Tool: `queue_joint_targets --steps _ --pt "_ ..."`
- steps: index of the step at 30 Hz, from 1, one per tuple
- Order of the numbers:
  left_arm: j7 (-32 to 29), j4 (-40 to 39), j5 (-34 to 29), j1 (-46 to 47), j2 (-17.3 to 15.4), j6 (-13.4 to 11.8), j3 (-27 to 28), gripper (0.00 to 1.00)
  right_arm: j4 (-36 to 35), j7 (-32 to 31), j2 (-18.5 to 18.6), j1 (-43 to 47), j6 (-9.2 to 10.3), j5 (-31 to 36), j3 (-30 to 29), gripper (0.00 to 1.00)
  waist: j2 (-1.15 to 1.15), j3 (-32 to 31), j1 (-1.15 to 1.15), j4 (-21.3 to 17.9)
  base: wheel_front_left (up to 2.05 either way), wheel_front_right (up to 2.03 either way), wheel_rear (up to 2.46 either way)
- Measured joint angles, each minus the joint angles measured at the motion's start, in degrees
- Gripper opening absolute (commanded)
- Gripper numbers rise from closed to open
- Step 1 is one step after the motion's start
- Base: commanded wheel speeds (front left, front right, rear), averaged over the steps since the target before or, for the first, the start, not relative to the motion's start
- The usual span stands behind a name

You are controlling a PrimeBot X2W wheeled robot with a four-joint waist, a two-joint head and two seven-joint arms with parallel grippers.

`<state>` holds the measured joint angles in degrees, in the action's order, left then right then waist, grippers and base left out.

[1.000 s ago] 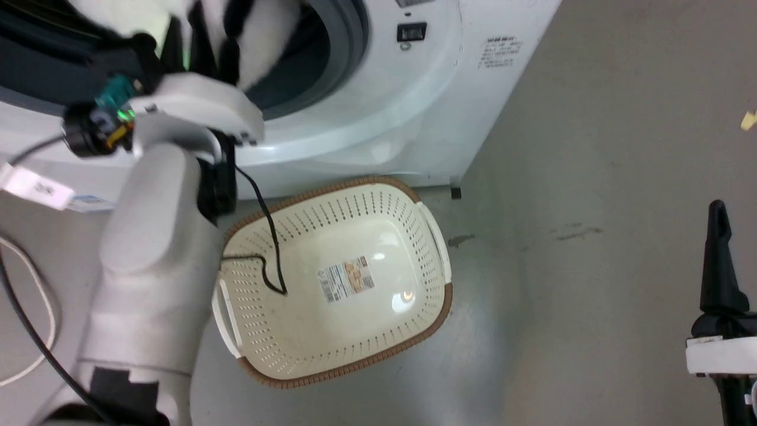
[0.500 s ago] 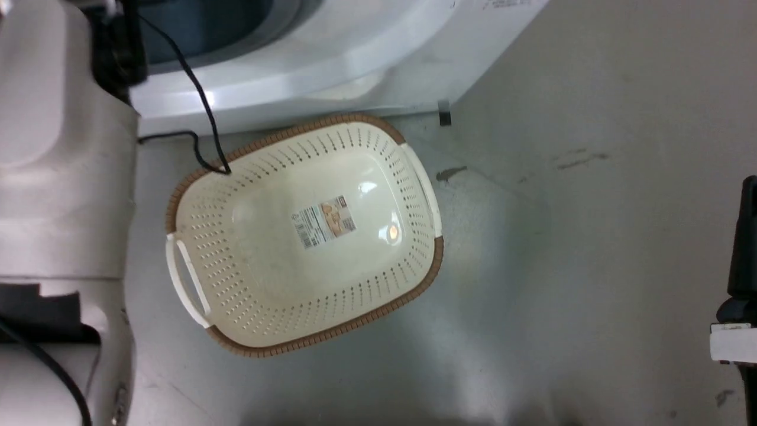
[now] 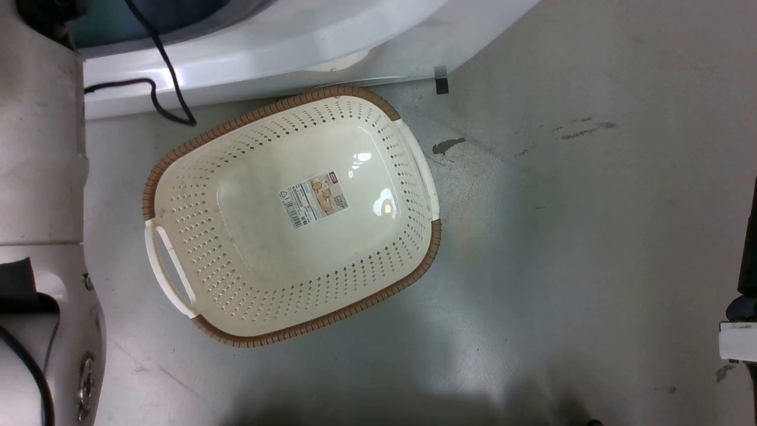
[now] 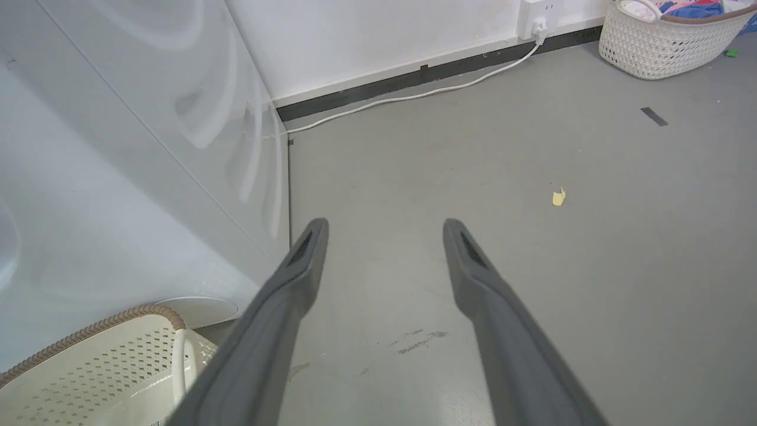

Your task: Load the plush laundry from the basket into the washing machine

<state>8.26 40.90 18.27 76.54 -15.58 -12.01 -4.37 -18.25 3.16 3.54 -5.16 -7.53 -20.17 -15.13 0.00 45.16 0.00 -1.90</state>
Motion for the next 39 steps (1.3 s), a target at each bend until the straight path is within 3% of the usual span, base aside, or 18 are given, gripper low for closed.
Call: queue_joint_targets --steps 2,3,14,21,39 --pt "-0.21 -0.1 0.0 0.55 -0.05 0.0 -0.01 0.95 0.0 0.0 0.05 -0.01 0.0 0.0 -0.02 1.0 0.0 0.2 0.0 0.02 0.0 0.0 0.0" --pt "-0.24 -0.16 0.01 0.86 -0.08 0.0 -0.03 1.0 0.0 0.0 0.08 -0.02 0.0 0.0 -0.03 1.0 0.0 0.31 0.0 0.02 0.0 0.0 0.0" --pt "-1.09 1.2 1.27 1.27 -0.41 0.58 -0.22 1.0 0.05 0.05 0.33 -0.16 0.0 0.0 -0.12 1.0 0.0 0.22 0.0 0.25 0.0 0.0 0.0" --pt "2.22 2.81 2.37 0.37 0.53 2.22 -0.64 1.0 0.2 0.05 0.45 -0.35 0.0 0.01 0.04 1.0 0.0 -1.75 0.0 1.39 0.0 0.0 0.0" --pt "6.43 3.44 2.41 -18.37 6.17 4.6 -2.94 1.0 2.32 -1.09 0.02 -0.13 0.0 1.14 1.51 1.0 0.0 -14.45 -0.01 4.63 0.0 0.0 0.0"
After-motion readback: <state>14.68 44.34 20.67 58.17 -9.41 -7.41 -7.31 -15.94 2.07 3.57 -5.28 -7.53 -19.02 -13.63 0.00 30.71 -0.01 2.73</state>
